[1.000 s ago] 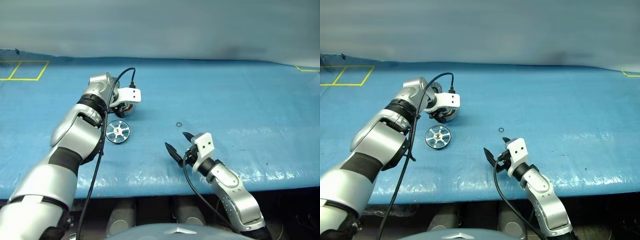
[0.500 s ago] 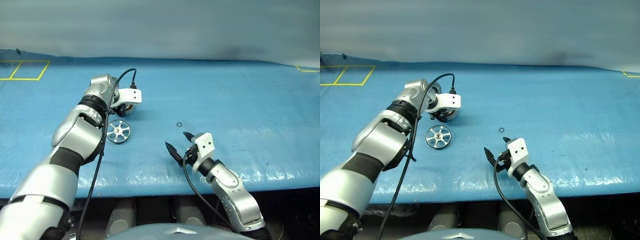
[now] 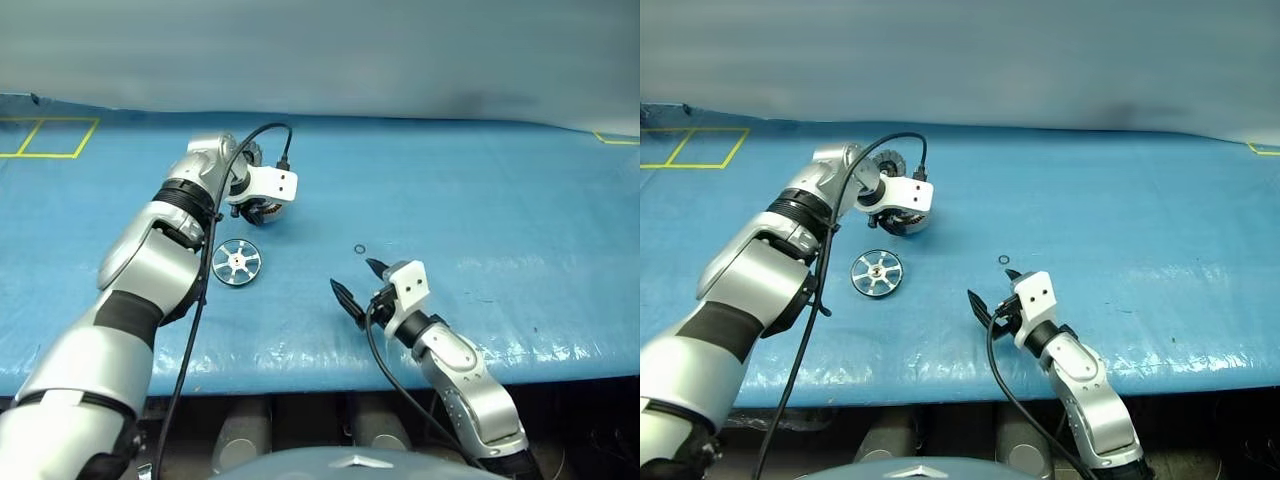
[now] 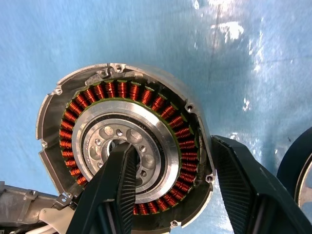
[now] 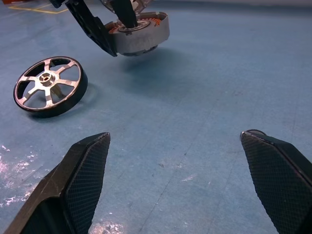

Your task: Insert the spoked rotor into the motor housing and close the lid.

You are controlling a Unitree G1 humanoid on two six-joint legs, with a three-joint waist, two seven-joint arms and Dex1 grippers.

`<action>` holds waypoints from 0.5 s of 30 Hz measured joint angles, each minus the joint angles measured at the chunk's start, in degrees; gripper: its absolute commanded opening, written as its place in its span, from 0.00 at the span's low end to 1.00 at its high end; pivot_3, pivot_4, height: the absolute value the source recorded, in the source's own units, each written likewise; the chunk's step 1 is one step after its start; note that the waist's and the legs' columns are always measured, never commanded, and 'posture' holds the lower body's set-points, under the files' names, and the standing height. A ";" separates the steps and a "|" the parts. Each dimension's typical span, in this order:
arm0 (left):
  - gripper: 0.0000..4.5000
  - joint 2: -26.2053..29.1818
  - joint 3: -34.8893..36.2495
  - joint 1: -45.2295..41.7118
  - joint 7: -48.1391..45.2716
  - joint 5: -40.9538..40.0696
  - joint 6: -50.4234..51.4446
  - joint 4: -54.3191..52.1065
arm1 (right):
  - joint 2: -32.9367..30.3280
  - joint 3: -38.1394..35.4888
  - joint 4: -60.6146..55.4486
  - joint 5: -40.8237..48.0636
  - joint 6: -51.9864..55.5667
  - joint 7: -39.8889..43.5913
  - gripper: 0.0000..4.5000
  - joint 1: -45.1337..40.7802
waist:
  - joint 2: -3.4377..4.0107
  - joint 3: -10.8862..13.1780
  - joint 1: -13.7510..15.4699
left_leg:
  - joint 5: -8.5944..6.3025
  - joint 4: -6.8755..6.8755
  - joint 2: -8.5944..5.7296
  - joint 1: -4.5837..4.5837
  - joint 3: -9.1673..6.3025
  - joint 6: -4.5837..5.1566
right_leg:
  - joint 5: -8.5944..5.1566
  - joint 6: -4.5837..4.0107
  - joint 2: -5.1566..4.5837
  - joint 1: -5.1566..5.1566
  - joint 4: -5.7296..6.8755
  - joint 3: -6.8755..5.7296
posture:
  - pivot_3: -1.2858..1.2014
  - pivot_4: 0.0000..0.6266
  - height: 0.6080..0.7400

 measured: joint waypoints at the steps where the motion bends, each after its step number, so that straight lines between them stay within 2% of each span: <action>1: 0.46 0.03 0.03 0.03 -0.36 -0.08 -0.29 -1.01 | 0.06 0.00 0.08 0.00 0.00 0.00 1.00 -0.03 | 0.00 0.00 0.00 | 0.00 0.00 0.00 0.00 0.00 0.00 | 0.00 0.00 0.00 0.00 0.00 0.00 | 0.52 0.24 1.00; 6: 0.46 0.78 0.83 1.52 -2.86 -2.23 -2.33 -9.70 | 0.20 -0.02 0.18 0.00 0.00 -0.01 1.00 -0.36 | 0.01 0.01 -0.06 | 0.00 -0.02 0.00 0.01 0.00 0.00 | 0.00 0.00 0.00 0.00 0.00 0.02 | 0.52 0.24 1.00; 15: 0.46 5.65 1.13 13.37 -9.12 -7.42 -2.97 -34.00 | 0.10 -1.08 0.57 0.01 0.00 -0.09 1.00 0.05 | 0.07 0.03 -0.23 | 0.00 -0.02 0.02 0.07 0.03 0.00 | -0.01 -0.04 0.01 0.01 0.06 0.06 | 0.52 0.24 1.00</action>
